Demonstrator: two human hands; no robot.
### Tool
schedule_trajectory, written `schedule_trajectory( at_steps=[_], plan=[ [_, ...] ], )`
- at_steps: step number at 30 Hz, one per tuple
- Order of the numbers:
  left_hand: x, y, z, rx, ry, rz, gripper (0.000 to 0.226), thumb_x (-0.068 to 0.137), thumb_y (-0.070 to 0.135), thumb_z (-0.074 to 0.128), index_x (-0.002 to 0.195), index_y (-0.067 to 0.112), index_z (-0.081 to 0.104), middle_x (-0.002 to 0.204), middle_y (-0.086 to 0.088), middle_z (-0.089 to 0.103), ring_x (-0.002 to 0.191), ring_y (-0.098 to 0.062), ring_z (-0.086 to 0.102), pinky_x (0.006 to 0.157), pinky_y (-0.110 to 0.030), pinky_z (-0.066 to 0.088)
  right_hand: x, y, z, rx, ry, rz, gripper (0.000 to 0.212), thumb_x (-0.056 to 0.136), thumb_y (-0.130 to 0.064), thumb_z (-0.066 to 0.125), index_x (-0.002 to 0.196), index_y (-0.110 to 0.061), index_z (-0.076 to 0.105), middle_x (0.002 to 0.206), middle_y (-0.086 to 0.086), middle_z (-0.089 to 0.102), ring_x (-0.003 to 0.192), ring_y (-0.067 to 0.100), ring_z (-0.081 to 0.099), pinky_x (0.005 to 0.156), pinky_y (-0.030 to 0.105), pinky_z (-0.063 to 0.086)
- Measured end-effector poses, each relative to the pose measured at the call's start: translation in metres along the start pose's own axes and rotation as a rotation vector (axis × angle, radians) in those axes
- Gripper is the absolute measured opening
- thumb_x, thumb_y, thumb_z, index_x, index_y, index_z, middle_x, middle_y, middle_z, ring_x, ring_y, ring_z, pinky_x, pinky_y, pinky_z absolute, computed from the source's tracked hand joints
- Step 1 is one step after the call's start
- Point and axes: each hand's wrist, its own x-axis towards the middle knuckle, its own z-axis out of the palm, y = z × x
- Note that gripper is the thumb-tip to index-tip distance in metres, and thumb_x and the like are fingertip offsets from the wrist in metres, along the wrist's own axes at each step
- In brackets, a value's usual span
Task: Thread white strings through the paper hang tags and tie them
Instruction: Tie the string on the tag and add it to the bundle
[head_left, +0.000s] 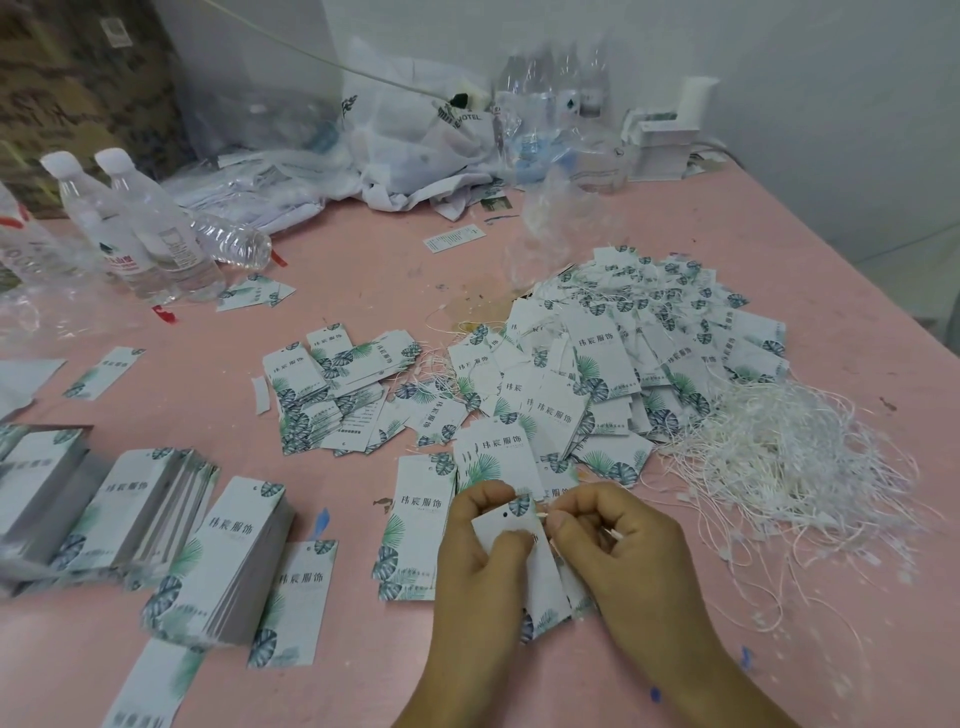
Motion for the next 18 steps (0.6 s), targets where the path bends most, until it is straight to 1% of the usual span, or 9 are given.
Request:
schedule_trajectory(
  at_steps=[3, 5, 7, 11, 13, 15, 18],
  plan=[
    [-0.0016, -0.0015, 0.0020, 0.072, -0.056, 0.002, 0.032, 0.071, 0.019, 0.052, 0.089, 0.045, 0.058, 0.082, -0.003, 0.072, 0.069, -0.013, 0.066, 0.060, -0.030, 0.053, -0.0031, 0.0001, 0.0036, -0.035, 0.001, -0.039, 0.004, 0.080, -0.026, 0.069, 0.081, -0.030, 0.068, 0.059, 0.004, 0.053, 0.054, 0.002, 0.043, 0.052, 0.016, 0.041],
    [-0.0027, -0.0015, 0.0031, 0.106, -0.103, 0.024, 0.028, 0.075, 0.021, 0.052, 0.090, 0.045, 0.056, 0.080, -0.001, 0.072, 0.069, -0.011, 0.065, 0.059, -0.026, 0.050, -0.0041, 0.0017, 0.0047, -0.086, -0.006, -0.055, 0.015, 0.083, -0.015, 0.073, 0.080, -0.029, 0.067, 0.058, 0.000, 0.051, 0.053, 0.003, 0.043, 0.053, 0.016, 0.041],
    [-0.0034, -0.0017, 0.0032, 0.119, -0.129, 0.032, 0.026, 0.078, 0.023, 0.052, 0.093, 0.044, 0.056, 0.081, 0.000, 0.073, 0.070, -0.011, 0.066, 0.060, -0.026, 0.050, -0.0040, 0.0017, 0.0048, -0.119, 0.006, -0.058, 0.023, 0.083, -0.008, 0.072, 0.079, -0.029, 0.066, 0.058, 0.001, 0.051, 0.053, 0.003, 0.043, 0.053, 0.015, 0.040],
    [-0.0050, 0.0002, 0.0033, 0.124, -0.179, 0.062, 0.020, 0.078, 0.033, 0.056, 0.098, 0.035, 0.055, 0.086, 0.000, 0.069, 0.077, -0.015, 0.063, 0.070, -0.036, 0.048, -0.0031, -0.0002, 0.0054, -0.106, 0.036, -0.040, 0.024, 0.082, -0.006, 0.072, 0.079, -0.029, 0.066, 0.061, 0.006, 0.053, 0.052, 0.004, 0.042, 0.052, 0.020, 0.041],
    [-0.0059, 0.0016, 0.0044, 0.140, -0.198, 0.081, 0.018, 0.079, 0.034, 0.055, 0.097, 0.033, 0.056, 0.086, 0.002, 0.068, 0.078, -0.015, 0.061, 0.071, -0.036, 0.048, -0.0026, -0.0008, 0.0055, -0.109, 0.047, -0.040, 0.024, 0.081, -0.005, 0.072, 0.079, -0.029, 0.066, 0.062, 0.007, 0.053, 0.052, 0.004, 0.042, 0.052, 0.020, 0.041],
    [-0.0065, 0.0028, 0.0051, 0.150, -0.199, 0.096, 0.015, 0.082, 0.028, 0.054, 0.095, 0.035, 0.057, 0.087, 0.004, 0.067, 0.079, -0.013, 0.061, 0.072, -0.034, 0.048, -0.0021, -0.0011, 0.0060, -0.129, 0.058, -0.049, 0.024, 0.081, -0.005, 0.072, 0.078, -0.028, 0.065, 0.061, 0.006, 0.052, 0.050, 0.004, 0.041, 0.051, 0.019, 0.040],
    [-0.0074, 0.0036, 0.0053, 0.157, -0.208, 0.110, 0.017, 0.083, 0.024, 0.053, 0.096, 0.034, 0.058, 0.085, 0.004, 0.068, 0.076, -0.011, 0.061, 0.068, -0.030, 0.048, -0.0024, -0.0005, 0.0061, -0.164, 0.064, -0.061, 0.023, 0.080, -0.005, 0.072, 0.076, -0.027, 0.064, 0.059, 0.005, 0.051, 0.049, 0.005, 0.041, 0.050, 0.019, 0.039]
  ],
)
